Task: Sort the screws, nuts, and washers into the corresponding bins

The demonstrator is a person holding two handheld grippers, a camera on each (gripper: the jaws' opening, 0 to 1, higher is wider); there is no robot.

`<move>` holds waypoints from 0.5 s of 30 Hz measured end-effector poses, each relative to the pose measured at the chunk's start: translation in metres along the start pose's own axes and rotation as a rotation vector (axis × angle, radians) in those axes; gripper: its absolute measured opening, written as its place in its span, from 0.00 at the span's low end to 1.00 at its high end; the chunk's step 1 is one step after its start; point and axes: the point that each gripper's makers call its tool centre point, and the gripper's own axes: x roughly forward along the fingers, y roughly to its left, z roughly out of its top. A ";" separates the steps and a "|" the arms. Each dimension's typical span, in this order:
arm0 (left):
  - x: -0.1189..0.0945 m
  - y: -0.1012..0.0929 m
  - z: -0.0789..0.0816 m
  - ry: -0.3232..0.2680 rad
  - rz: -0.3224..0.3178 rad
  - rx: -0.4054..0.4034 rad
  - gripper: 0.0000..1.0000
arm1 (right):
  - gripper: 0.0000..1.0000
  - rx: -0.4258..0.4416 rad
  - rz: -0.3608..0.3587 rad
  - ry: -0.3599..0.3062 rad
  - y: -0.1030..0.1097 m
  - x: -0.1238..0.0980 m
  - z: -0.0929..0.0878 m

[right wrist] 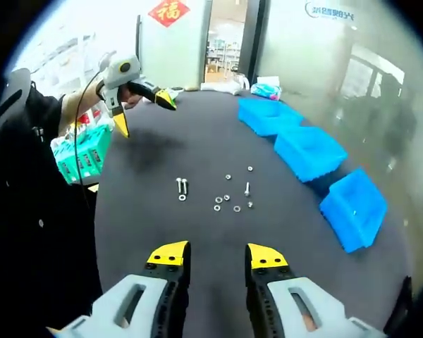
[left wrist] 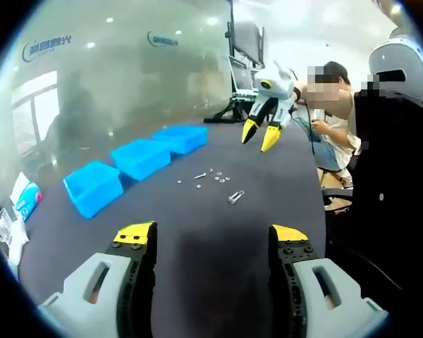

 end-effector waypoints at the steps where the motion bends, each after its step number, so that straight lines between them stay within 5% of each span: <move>1: 0.000 0.000 -0.001 0.002 0.000 -0.001 0.62 | 0.26 -0.007 -0.002 0.004 -0.001 0.001 0.001; 15: 0.009 0.005 0.002 0.058 -0.035 0.036 0.62 | 0.26 -0.052 0.030 0.048 -0.002 0.014 0.007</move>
